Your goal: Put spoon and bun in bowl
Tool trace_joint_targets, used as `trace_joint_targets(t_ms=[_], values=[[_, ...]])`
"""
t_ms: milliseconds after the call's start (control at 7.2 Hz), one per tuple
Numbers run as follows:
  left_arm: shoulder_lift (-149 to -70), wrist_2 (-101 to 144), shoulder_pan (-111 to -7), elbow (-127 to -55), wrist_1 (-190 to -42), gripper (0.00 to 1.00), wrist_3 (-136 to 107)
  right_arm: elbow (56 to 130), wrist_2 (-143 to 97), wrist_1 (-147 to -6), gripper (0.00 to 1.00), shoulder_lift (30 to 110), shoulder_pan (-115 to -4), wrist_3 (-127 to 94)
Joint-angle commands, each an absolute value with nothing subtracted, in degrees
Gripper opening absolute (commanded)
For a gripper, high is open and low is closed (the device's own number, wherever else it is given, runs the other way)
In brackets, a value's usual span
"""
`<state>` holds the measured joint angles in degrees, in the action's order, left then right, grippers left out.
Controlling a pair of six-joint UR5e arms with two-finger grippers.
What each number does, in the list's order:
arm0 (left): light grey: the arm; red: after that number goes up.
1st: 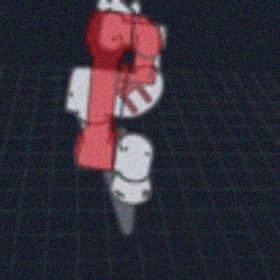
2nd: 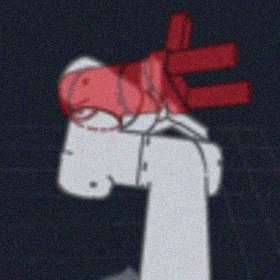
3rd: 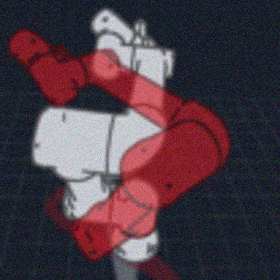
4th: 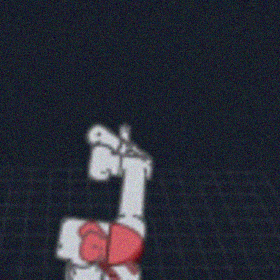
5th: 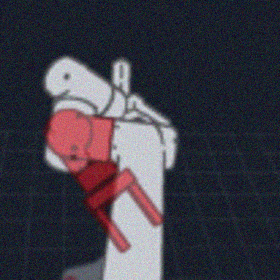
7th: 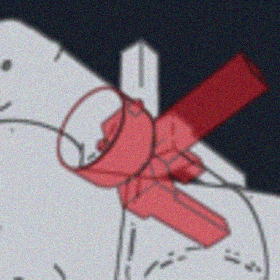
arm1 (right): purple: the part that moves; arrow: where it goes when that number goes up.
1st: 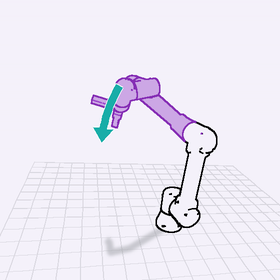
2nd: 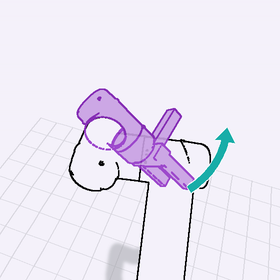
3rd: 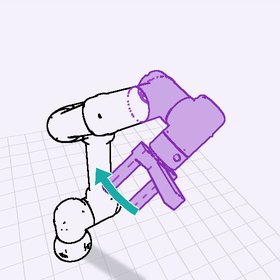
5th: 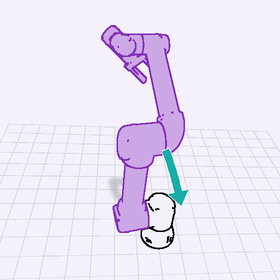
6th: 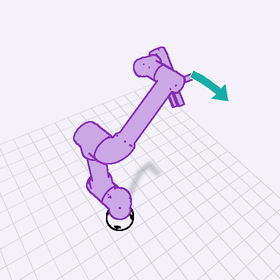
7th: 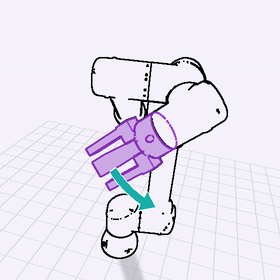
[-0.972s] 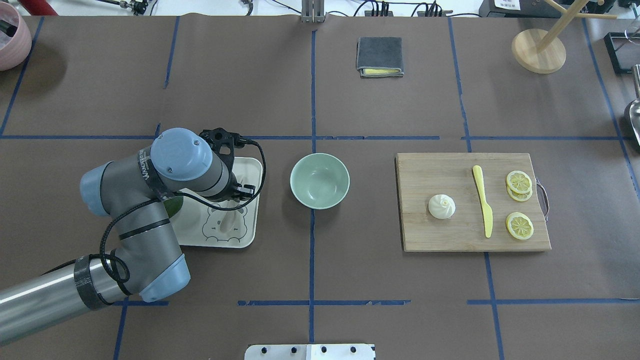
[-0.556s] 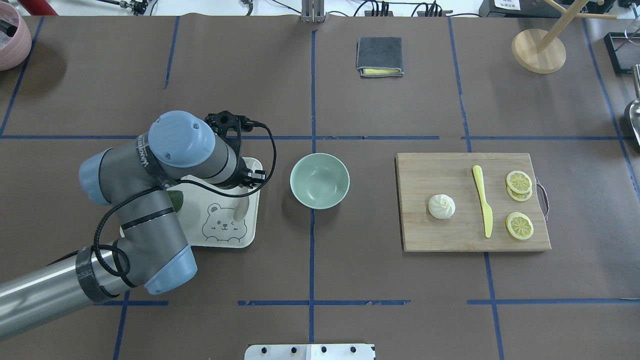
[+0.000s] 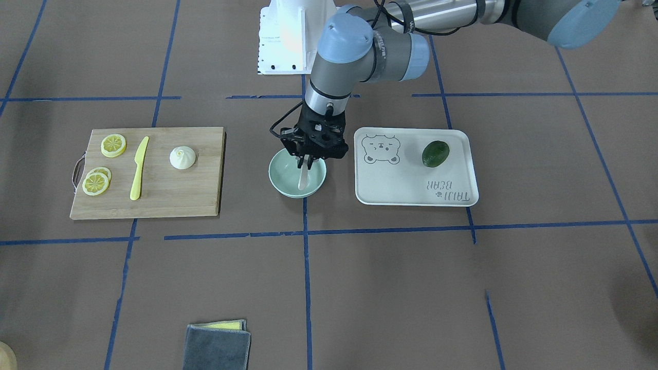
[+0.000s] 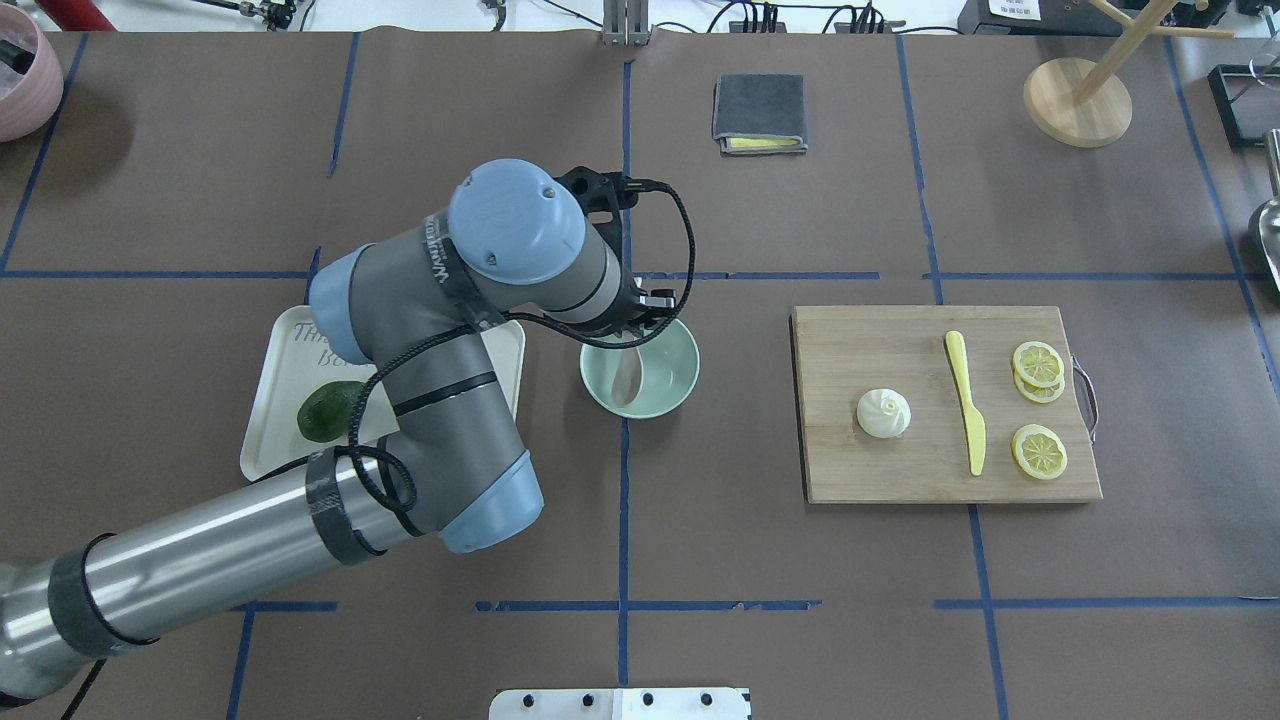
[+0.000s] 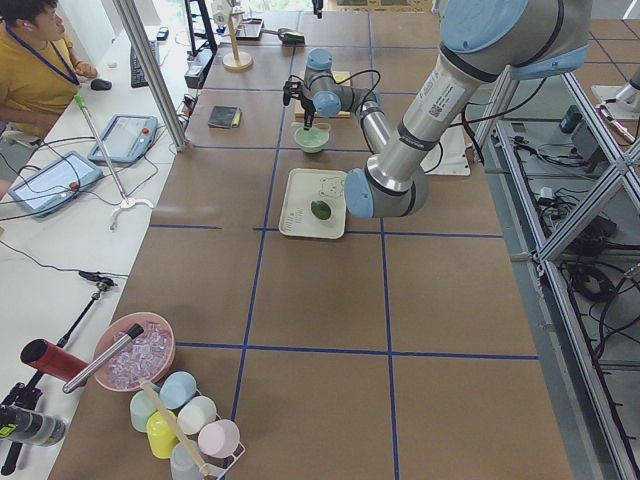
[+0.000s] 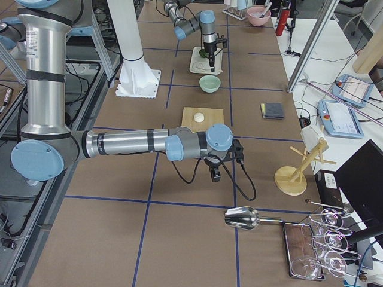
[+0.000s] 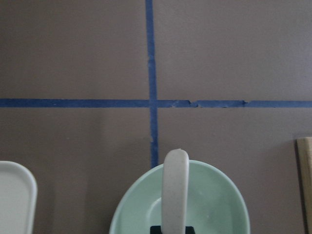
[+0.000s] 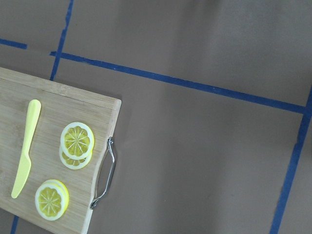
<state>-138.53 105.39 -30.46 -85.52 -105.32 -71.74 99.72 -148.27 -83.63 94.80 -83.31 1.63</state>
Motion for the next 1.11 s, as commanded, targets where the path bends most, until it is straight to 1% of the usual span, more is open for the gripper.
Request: trace_joint_targets(t_ms=[0, 139, 278, 417, 694, 833, 972], values=[[-139.9, 103.3, -29.4, -80.4, -110.2, 0.05, -71.9, 100.3, -149.5, -83.0, 1.0, 95.7, -81.8, 1.5], [-138.5, 103.2, -29.4, -80.7, -110.2, 0.75, -71.9, 100.3, -149.7, -83.0, 1.0, 95.7, -79.5, -0.1], [-138.3, 103.3, -29.4, -82.3, -110.0, 0.85, -72.0, 102.1, -150.2, -82.0, 1.0, 95.6, -76.5, -8.4], [-137.7, 103.3, -29.7, -84.6, -108.9, 0.85, -71.7, 104.4, -149.6, -77.5, 1.0, 95.1, -72.9, -20.4], [-131.9, 103.4, -32.4, -89.6, -108.6, 0.85, -67.2, 108.4, -143.6, -67.5, 1.0, 93.7, -65.3, -37.5], [-127.7, 103.4, -33.6, -93.7, -108.0, 0.86, -63.8, 110.0, -137.8, -67.3, 1.0, 91.0, -58.8, -47.7], [-124.5, 103.4, -34.6, -96.7, -107.0, 0.86, -62.4, 110.9, -126.8, -67.3, 1.0, 88.8, -49.6, -58.6]])
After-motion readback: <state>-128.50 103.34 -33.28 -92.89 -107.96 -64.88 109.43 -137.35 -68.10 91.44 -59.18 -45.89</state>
